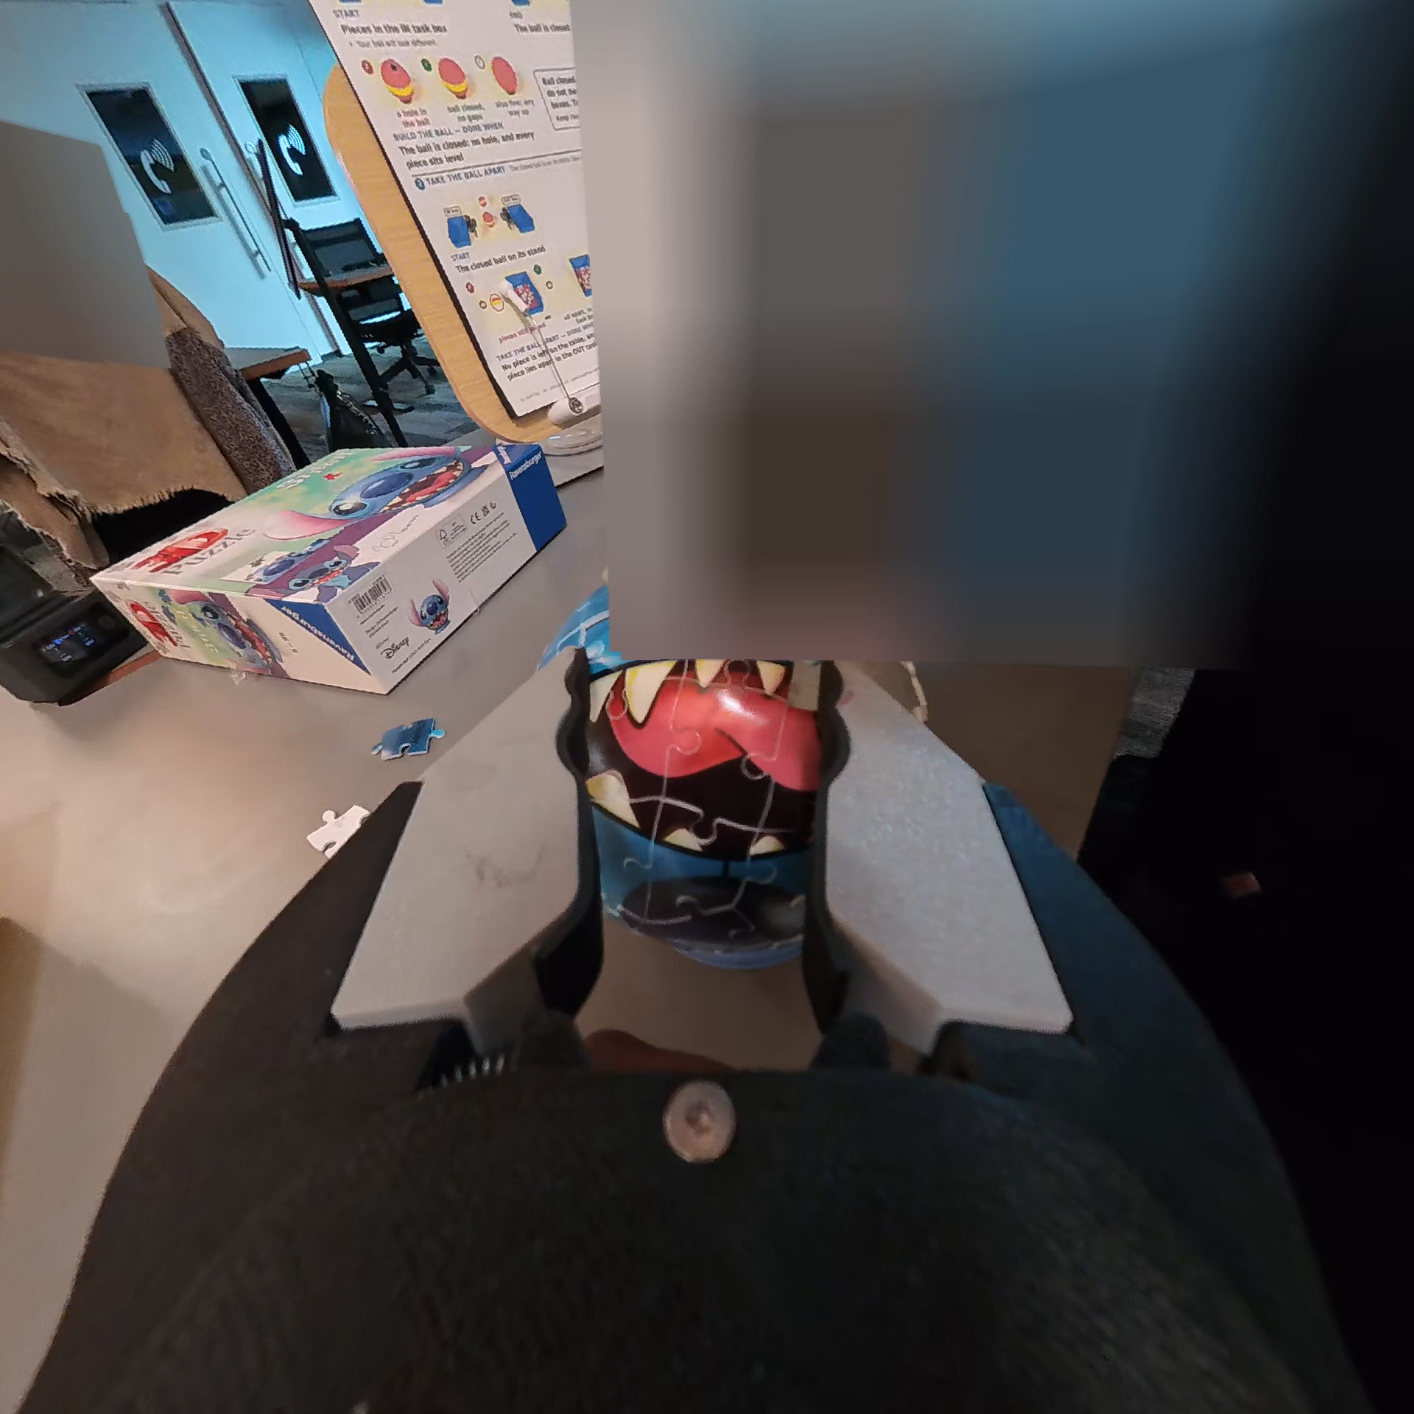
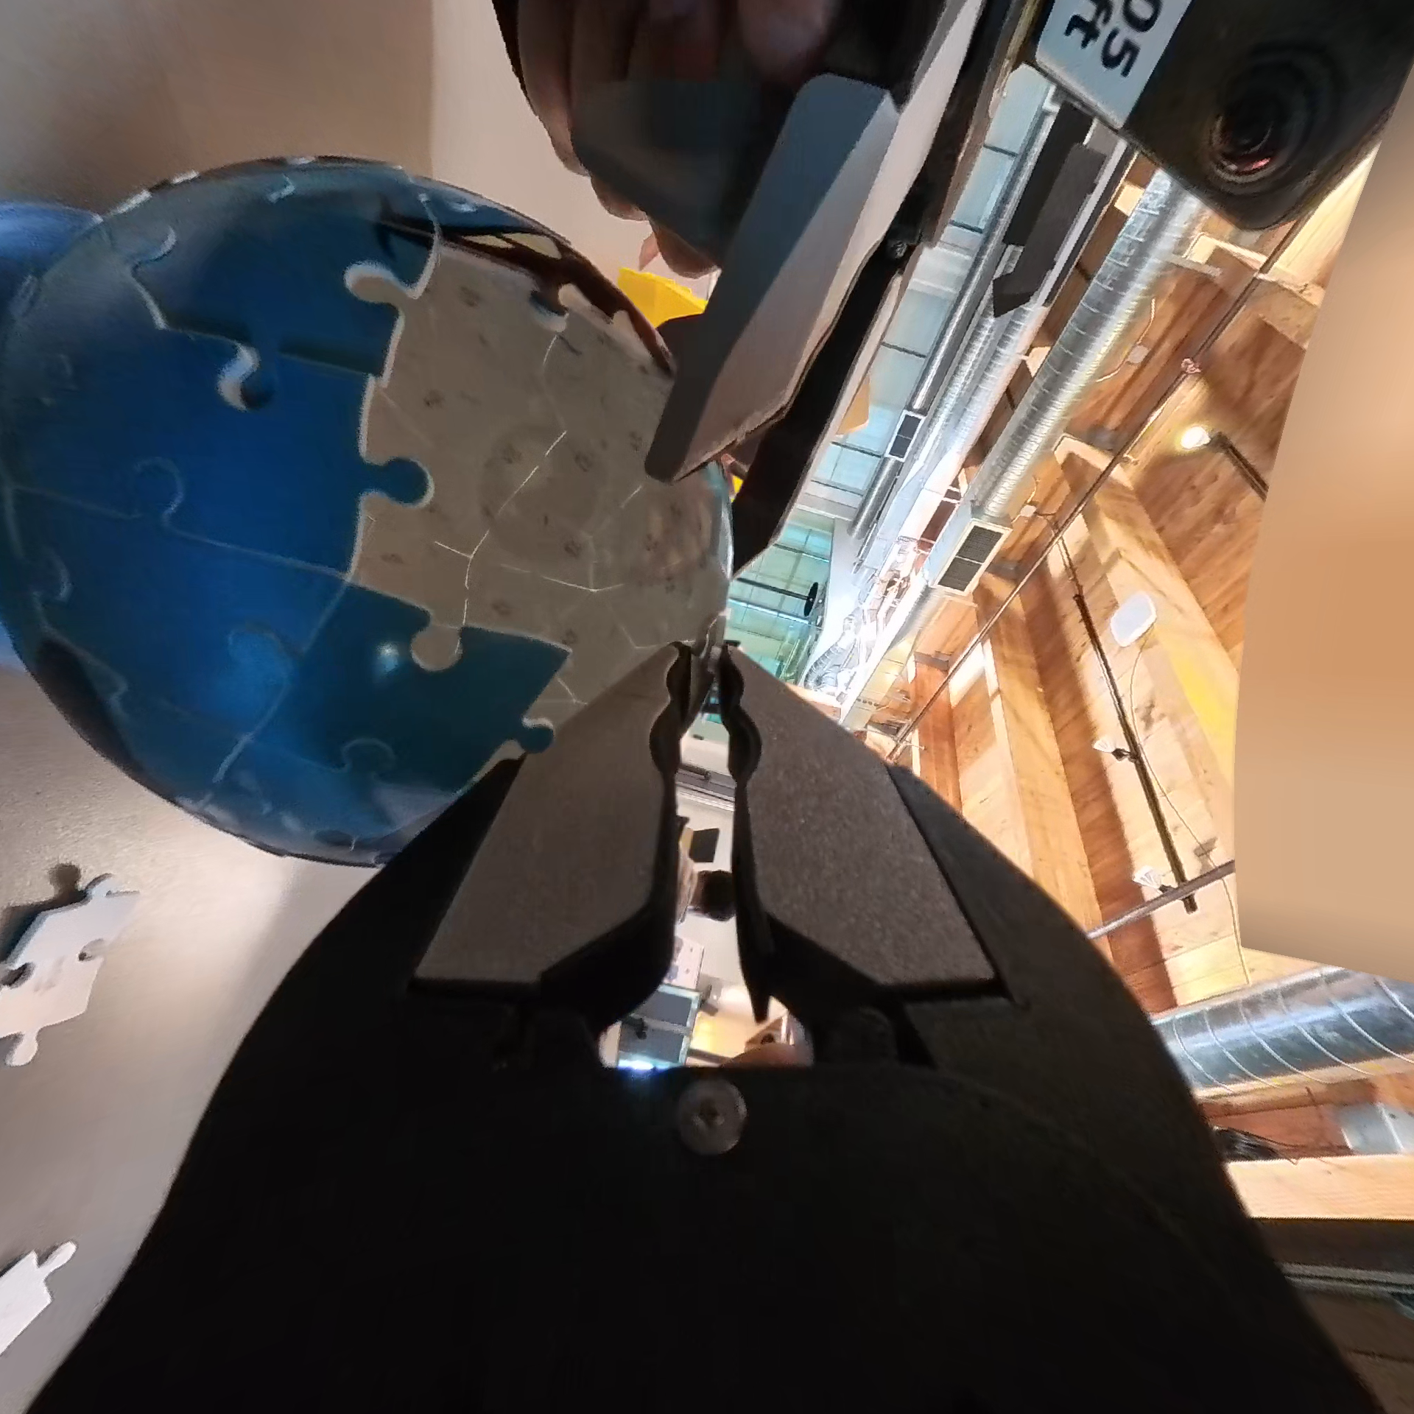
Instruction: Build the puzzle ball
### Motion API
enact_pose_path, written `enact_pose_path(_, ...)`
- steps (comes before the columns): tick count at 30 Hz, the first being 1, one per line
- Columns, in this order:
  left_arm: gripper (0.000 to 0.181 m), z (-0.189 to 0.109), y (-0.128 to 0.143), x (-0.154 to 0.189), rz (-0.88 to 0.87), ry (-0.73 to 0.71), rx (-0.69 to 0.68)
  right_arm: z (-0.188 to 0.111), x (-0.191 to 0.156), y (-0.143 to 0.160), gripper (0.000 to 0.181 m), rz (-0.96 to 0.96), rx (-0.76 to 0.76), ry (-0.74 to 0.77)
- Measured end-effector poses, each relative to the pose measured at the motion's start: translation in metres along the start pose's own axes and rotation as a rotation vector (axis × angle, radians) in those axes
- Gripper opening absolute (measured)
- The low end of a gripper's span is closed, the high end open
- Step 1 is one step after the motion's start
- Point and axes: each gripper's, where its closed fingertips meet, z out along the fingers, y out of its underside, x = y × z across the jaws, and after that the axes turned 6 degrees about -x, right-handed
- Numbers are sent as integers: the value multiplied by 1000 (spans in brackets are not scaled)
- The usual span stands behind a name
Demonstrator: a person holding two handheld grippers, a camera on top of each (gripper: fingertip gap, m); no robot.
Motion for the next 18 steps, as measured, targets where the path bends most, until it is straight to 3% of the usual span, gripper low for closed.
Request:
enact_pose_path(12,57,-1,0,-1,5,-7,7,1,0,0,3,69,19,-16)
enact_pose_path(18,63,-2,-2,4,-48,27,19,-5,2,4,14,131,-20,-15)
